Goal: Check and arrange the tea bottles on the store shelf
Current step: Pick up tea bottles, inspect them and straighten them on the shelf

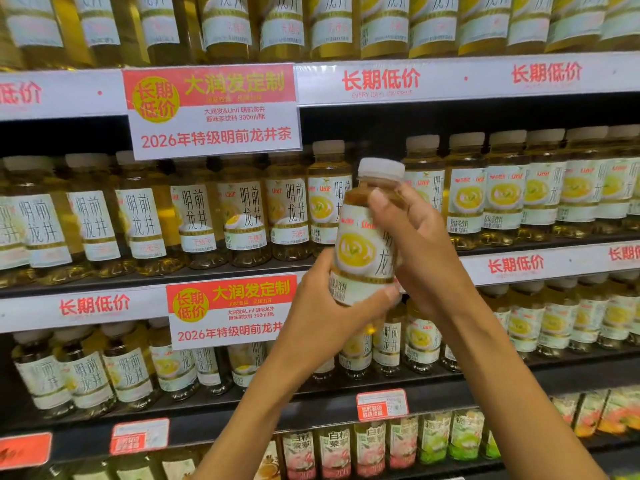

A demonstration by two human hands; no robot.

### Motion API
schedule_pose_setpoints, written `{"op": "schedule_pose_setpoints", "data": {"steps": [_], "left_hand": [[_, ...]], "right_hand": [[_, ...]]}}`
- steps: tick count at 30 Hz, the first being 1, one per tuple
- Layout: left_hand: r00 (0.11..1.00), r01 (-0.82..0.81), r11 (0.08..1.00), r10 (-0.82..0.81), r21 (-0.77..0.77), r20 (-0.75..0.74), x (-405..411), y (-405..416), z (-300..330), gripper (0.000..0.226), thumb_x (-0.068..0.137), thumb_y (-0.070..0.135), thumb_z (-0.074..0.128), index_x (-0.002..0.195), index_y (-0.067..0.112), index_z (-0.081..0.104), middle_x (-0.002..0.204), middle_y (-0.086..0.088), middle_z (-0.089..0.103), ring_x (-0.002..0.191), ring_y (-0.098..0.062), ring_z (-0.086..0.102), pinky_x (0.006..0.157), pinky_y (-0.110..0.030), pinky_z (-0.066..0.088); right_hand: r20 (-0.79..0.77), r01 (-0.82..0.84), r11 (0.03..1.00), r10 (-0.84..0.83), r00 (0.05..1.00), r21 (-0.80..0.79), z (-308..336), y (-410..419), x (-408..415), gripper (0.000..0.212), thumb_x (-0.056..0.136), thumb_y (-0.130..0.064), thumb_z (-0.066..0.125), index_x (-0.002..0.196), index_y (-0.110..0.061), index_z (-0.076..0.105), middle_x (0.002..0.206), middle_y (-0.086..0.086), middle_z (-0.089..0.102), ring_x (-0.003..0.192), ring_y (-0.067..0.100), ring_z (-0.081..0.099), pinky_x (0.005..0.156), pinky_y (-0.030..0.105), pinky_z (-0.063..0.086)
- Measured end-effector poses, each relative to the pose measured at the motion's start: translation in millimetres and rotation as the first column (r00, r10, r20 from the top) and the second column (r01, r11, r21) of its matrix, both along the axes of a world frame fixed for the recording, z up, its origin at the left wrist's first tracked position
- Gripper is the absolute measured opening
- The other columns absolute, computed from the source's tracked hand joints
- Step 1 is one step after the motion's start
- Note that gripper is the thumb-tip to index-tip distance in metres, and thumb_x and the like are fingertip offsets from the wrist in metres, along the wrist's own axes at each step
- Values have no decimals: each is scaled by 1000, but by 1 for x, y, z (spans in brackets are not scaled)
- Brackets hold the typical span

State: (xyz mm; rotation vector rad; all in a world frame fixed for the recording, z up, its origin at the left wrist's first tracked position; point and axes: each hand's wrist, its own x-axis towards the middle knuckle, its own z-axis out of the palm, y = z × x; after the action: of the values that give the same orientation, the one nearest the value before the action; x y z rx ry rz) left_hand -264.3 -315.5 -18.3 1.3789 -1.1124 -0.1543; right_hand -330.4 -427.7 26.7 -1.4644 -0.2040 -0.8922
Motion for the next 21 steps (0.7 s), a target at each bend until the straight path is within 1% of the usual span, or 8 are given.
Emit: {"op": "schedule_pose_setpoints", "data": {"steps": [2,4,7,10,13,17,18,21], "left_hand": [[992,101,994,-97,49,-75,-6,9,-4,43,69,38,76,108,33,59,99,22,71,92,4,66,70,-10,51],[966,208,975,-191,82,-175,-9,16,-10,48,64,49,72,109,36,60,104,18,72,98,-1,67,76,-16,53],[887,362,929,-319,75,-333,-9,22,-15,50,69,43,69,115,27,60,106,-2,73,98,-18,69,83,-30,56],[875,399,909,-339,121,-346,-6,28,-17,58,76,44,65,127,20,53,117,-4,69,108,-20,66,92,-34,53],[923,323,931,-271,168,-274,-3,33,-20,55,80,58,61,129,38,48,122,12,65,114,-6,60,92,-22,49],[935,244,964,-204,108,-291,-10,25,-27,67,75,73,52,133,40,48,126,13,63,119,-9,58,105,-43,41],[926,256,963,-220,80,-307,-12,22,-30,69,75,75,50,133,39,50,126,11,63,119,-11,58,105,-43,42],[773,436,899,-393,-33,-498,-18,19,-33,67,77,77,43,119,30,66,103,-6,72,91,-18,69,81,-32,56]], "right_hand": [[-64,-127,991,130,989,38,2,-4,-1,40,79,-51,58,108,-25,66,106,4,72,101,21,68,77,29,56],[-106,-272,957,282,953,105,6,-4,-3,45,80,-56,49,103,-26,72,104,4,73,100,20,68,80,31,55],[-67,-395,892,418,906,220,5,-1,-3,38,89,-40,48,112,-14,63,99,6,72,94,21,69,77,33,56],[-48,-317,936,328,944,156,3,3,-5,29,91,-31,51,113,-14,61,96,7,71,92,22,68,80,36,57],[-36,-154,980,160,987,125,0,8,-10,28,91,-31,54,116,-19,59,98,5,71,96,21,67,83,34,56],[-64,-20,995,26,998,94,-9,15,-16,27,91,-32,56,117,-24,58,102,4,72,103,20,66,85,32,55],[-71,-24,995,31,997,93,-10,16,-18,26,92,-32,55,117,-23,58,104,4,72,104,20,66,85,32,55],[-38,-205,965,214,976,166,-7,11,-25,32,94,-31,48,122,-17,56,110,10,71,104,25,66,85,35,54]]}}
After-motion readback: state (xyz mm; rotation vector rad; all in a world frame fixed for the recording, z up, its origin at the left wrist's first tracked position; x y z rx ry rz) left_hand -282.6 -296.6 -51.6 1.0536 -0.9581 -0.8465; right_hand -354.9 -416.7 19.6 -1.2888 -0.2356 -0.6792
